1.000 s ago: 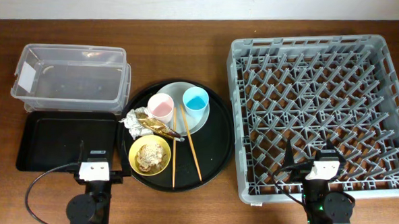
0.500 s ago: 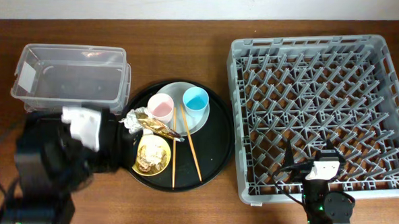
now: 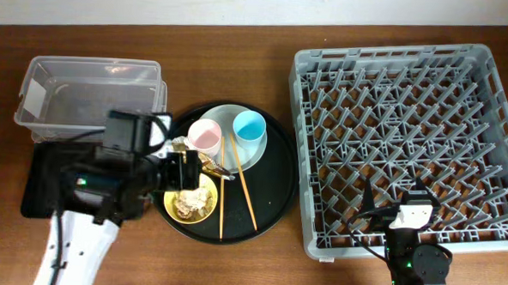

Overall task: Sort waste into correct bins and load items into the dishwasher rack
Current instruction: 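Reach left gripper to the tissue and wrapper and grasp them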

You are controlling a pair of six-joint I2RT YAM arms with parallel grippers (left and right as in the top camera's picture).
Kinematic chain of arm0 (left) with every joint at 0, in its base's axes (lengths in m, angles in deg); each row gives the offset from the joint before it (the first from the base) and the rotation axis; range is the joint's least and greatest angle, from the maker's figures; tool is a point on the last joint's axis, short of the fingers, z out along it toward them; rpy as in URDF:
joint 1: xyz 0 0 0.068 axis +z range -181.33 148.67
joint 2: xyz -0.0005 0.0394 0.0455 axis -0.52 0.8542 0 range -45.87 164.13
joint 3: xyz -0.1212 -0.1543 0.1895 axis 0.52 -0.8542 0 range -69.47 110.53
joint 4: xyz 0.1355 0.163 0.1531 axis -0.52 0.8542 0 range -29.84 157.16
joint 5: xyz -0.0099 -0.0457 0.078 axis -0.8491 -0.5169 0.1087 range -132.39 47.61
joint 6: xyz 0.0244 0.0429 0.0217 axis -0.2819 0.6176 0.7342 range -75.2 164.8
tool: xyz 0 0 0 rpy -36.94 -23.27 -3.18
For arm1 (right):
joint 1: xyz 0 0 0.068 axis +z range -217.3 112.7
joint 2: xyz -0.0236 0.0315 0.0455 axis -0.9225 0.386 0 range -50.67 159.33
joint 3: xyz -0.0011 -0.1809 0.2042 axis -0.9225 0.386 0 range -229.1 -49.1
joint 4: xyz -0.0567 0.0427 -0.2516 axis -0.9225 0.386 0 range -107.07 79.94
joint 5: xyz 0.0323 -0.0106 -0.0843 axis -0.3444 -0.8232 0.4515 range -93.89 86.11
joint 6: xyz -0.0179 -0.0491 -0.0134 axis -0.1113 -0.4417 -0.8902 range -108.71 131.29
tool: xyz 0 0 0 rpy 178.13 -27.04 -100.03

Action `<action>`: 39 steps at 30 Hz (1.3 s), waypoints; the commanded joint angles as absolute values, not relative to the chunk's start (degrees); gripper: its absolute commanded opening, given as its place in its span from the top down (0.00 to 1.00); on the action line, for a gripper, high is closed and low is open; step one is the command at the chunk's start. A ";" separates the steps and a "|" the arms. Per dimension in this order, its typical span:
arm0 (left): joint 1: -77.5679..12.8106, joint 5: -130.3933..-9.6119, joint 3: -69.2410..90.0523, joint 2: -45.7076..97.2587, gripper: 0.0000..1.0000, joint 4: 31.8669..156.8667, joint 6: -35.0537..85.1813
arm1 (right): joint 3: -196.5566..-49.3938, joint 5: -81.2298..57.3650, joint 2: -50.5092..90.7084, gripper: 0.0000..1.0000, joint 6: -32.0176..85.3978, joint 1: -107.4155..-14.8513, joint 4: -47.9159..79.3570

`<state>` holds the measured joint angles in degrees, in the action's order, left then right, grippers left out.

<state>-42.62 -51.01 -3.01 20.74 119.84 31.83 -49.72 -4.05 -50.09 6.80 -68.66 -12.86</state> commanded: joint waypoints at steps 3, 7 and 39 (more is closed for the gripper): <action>-47.84 -46.86 -9.44 20.98 0.16 113.28 26.89 | -49.42 -4.56 -50.47 0.02 7.22 -68.82 -12.60; -47.84 -46.86 -9.44 24.39 0.88 111.84 24.88 | -49.42 -4.56 -50.47 0.02 7.22 -68.82 -12.57; -54.53 -45.35 -14.95 47.32 0.98 90.90 2.58 | -49.42 -4.56 -50.47 0.02 7.22 -68.82 -12.60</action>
